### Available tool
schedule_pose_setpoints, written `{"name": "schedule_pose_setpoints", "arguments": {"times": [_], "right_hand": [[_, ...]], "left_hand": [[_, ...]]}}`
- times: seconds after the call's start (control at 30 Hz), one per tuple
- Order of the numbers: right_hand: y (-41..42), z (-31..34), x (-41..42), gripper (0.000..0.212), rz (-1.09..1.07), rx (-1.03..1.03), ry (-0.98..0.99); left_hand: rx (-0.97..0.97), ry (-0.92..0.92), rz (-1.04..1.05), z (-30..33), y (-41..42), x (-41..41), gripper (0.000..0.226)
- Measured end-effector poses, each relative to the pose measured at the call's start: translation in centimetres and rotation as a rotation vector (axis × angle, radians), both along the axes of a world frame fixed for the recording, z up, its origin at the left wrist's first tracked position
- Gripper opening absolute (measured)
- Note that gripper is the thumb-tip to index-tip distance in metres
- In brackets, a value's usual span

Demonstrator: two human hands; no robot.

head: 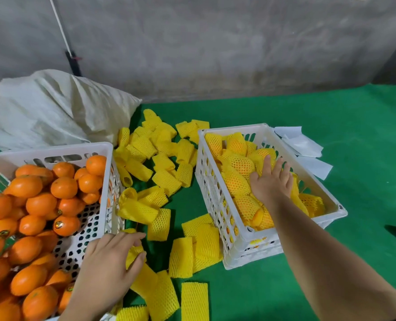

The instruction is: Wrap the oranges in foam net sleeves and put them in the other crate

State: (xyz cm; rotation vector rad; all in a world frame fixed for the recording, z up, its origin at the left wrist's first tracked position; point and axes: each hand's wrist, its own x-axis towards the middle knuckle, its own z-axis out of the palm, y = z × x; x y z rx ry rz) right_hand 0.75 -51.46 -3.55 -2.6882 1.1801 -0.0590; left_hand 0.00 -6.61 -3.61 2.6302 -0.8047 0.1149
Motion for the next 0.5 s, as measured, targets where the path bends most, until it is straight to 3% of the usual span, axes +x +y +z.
{"name": "schedule_pose_setpoints", "arguments": {"times": [0.1,0.17,0.23,0.3,0.4,0.5], "right_hand": [[0.6,1.4,0.2,0.073,-0.029,0.013,0.024],[2.5,2.9,1.1,0.072,-0.044,0.015,-0.071],[6.7,4.1,2.0,0.066,0.097,-0.005,-0.226],[12.3,3.9,2.3,0.058,0.392,-0.053,-0.282],[19.5,0.5,2.0,0.063,0.812,-0.021,0.055],[22.1,-3.2,1.6,0.098,0.751,0.176,0.462]], "left_hand": [[-0.045,0.046,0.020,0.4,0.1,-0.1,0.047],[-0.108,0.088,0.021,0.6,0.3,-0.2,0.048],[-0.151,0.120,0.024,0.8,0.4,-0.2,0.047],[-0.174,0.156,0.036,1.1,0.4,-0.1,0.044],[-0.108,0.127,0.027,1.1,0.8,-0.6,0.041],[-0.027,0.094,-0.003,0.7,0.9,-1.1,0.041]]}}
